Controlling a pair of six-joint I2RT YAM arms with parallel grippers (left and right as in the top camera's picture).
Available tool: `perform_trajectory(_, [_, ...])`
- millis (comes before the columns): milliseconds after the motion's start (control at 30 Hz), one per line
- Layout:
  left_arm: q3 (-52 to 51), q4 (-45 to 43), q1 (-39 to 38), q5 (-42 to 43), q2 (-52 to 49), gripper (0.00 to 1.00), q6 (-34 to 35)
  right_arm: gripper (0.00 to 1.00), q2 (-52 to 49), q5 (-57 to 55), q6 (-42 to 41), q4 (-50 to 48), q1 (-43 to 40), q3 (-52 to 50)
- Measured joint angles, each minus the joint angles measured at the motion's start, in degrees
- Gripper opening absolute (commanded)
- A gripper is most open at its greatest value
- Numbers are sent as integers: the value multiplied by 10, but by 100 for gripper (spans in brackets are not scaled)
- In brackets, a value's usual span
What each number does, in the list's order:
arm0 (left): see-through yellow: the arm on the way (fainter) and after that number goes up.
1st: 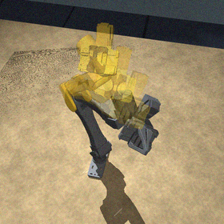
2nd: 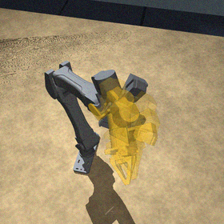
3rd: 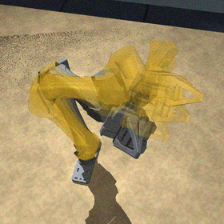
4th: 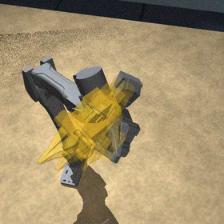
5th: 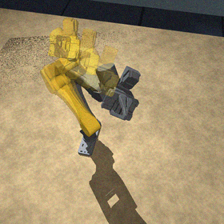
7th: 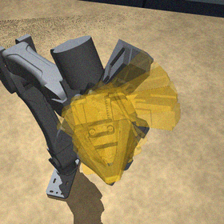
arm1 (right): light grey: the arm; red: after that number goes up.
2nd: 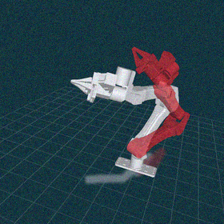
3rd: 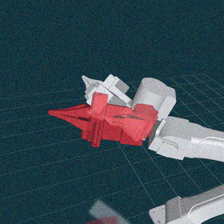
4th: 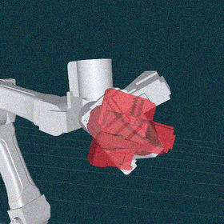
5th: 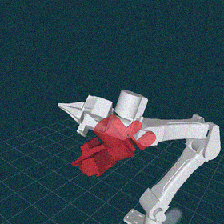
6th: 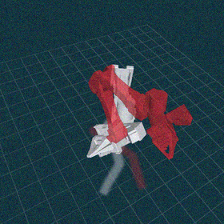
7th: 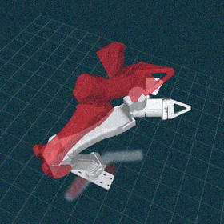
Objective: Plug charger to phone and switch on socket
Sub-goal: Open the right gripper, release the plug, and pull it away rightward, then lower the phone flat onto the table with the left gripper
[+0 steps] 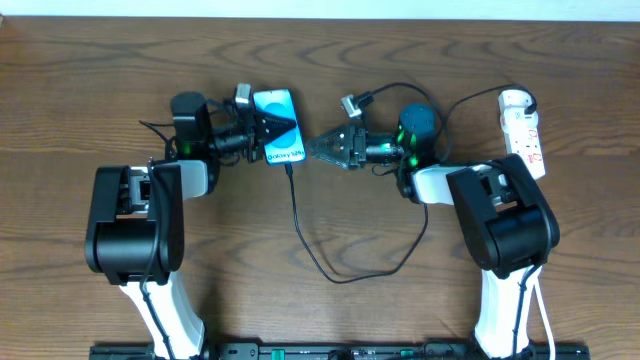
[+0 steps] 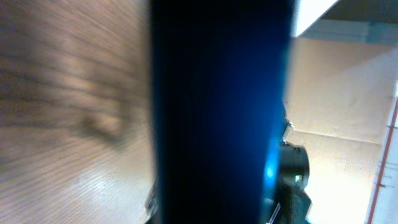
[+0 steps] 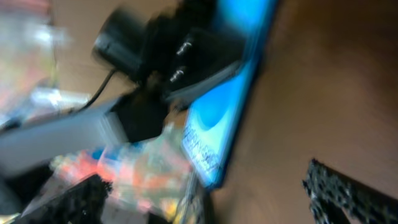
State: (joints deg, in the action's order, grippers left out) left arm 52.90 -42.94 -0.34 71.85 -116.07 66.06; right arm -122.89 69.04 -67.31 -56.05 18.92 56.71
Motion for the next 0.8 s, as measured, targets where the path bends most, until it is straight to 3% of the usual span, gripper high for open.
perform_trajectory(267, [10, 155, -21, -47, 0, 7, -122, 99, 0, -44, 73, 31, -38, -2])
perform_trajectory(400, [34, 237, -21, -78, 0, 7, -195, 99, 10, -67, 112, 103, -55, -1])
perform_trajectory(633, [57, 251, -21, -114, 0, 7, -287, 99, 43, -136, 218, 284, -60, -1])
perform_trajectory(800, [66, 251, -21, -133, -20, 7, -311, 99, 77, -187, 285, 357, -61, -1])
